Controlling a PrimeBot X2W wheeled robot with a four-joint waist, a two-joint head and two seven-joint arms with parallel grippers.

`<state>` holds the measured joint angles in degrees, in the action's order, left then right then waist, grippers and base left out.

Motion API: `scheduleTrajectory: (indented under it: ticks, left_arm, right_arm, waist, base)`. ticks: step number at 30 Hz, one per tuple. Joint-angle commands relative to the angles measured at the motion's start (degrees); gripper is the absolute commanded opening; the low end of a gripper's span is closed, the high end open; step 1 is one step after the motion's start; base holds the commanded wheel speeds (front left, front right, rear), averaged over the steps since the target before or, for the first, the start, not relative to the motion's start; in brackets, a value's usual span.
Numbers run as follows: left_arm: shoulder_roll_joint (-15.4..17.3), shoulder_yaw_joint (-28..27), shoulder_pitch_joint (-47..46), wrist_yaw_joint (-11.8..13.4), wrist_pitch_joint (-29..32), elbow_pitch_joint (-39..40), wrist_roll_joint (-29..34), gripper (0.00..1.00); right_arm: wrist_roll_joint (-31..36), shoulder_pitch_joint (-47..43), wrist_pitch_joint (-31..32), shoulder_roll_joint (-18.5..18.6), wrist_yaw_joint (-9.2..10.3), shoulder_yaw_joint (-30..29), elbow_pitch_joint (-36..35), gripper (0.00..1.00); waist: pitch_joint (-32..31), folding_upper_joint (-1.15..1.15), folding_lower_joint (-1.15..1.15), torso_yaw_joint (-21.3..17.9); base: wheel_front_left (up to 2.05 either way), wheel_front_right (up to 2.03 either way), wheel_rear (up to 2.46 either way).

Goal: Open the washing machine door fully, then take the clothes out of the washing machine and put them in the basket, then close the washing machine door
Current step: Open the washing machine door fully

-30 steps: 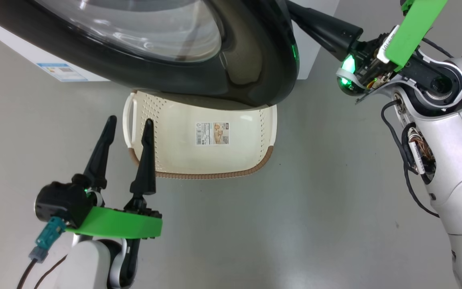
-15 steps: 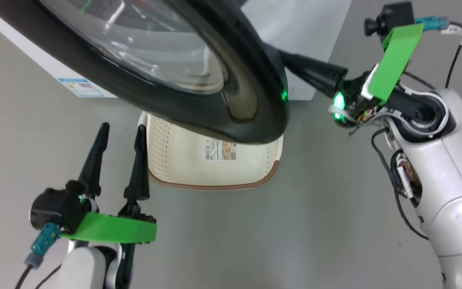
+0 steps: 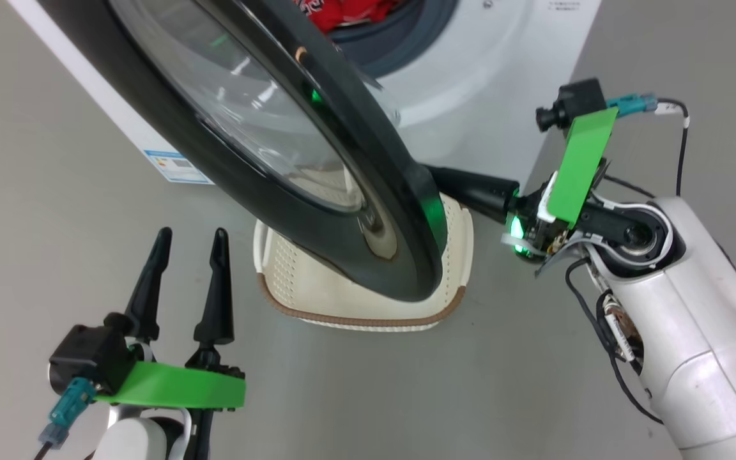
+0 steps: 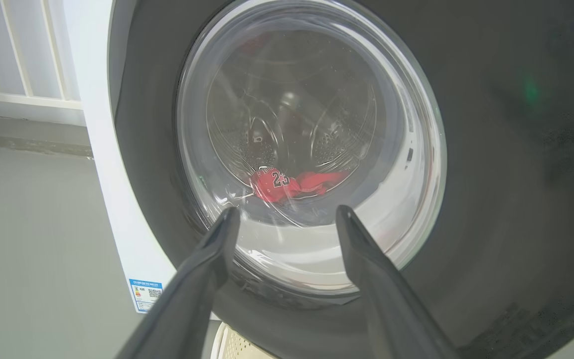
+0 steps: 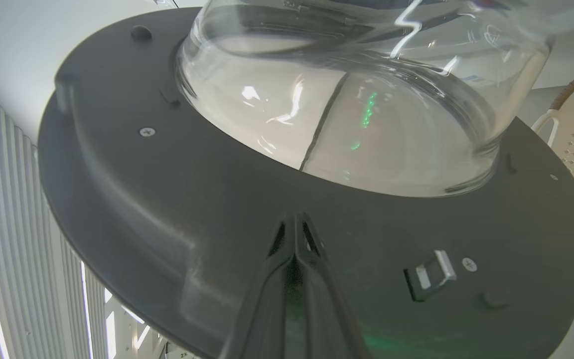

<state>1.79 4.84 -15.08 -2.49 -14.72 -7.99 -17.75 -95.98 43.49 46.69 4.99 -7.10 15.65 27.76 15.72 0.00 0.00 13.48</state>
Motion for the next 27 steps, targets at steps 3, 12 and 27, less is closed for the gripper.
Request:
scheduleTrajectory:
  ticks: [3,12,27]
  left_arm:
    - [1.1,-2.3,1.1,0.4,-0.3,1.1,-0.4,1.0]
    - [1.1,-2.9,3.3,0.6,-0.3,0.7,-0.9,1.0]
    - [1.1,-2.4,5.4,0.5,-0.3,-0.8,-1.7,1.0]
  right_arm:
    - [0.7,-1.8,0.7,-1.6,-0.39,1.5,-1.0,0.0]
    - [0.8,-4.0,0.9,-2.0,-0.39,4.0,-0.5,0.0]
    - [-1.5,-6.1,0.0,-2.1,-0.39,10.5,0.0,0.0]
  waist:
    - [-2.3,0.0,0.0,2.2]
    - [-5.5,0.0,0.0,5.2]
    - [-9.1,0.0,0.0,11.0]
  base:
    - [0.0,0.0,0.0]
    - [0.0,0.0,0.0]
    - [0.0,0.0,0.0]
